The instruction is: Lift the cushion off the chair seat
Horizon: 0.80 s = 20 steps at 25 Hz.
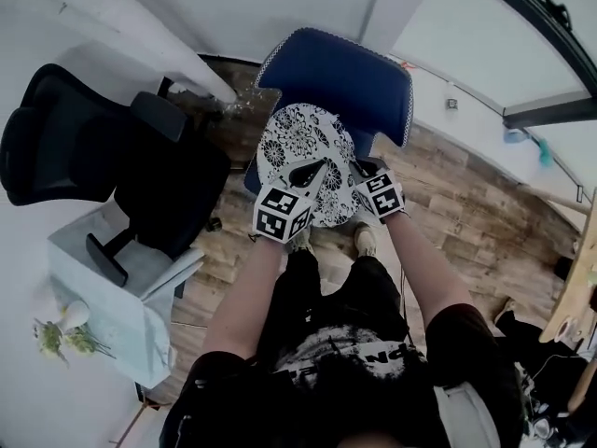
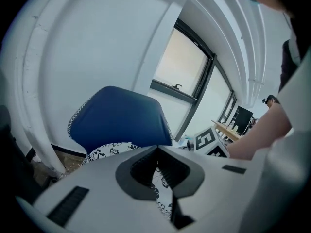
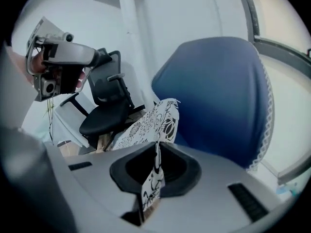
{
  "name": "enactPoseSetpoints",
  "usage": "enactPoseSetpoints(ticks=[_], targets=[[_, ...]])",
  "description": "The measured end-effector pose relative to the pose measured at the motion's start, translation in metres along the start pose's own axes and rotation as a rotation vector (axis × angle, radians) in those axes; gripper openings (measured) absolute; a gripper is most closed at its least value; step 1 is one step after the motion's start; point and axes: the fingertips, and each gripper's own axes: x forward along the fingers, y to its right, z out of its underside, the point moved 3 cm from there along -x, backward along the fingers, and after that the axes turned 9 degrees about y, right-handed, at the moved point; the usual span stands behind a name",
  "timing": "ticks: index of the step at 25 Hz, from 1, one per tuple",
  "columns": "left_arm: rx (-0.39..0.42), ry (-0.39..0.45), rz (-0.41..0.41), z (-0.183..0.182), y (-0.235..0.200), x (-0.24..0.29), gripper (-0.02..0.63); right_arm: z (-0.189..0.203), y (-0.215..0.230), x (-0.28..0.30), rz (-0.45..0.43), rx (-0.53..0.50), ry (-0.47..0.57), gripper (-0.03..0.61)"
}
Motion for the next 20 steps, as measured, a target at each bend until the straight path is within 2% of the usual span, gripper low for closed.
enactPoseSetpoints(ticks=[4, 9, 15, 20], targets=[[0.013, 0.024, -0.014, -0.02, 0.004, -0.019, 0.015, -0.032, -0.005, -0.023, -0.007, -0.054, 0.016, 0.032], [0.005, 0.089, -0.04, -0.047, 0.014, -0.036, 0.015, -0.063, -0.01, -0.053, 0.024, -0.041, 0.07, 0.032], [0.042, 0.139, -0.045, -0.076, 0.026, -0.052, 0.015, -0.109, -0.024, -0.093, 0.019, -0.04, 0.232, 0.032], [0.077, 0.178, -0.057, -0.094, 0.03, -0.06, 0.015, -0.154, -0.027, -0.126, 0.011, -0.114, 0.358, 0.032]])
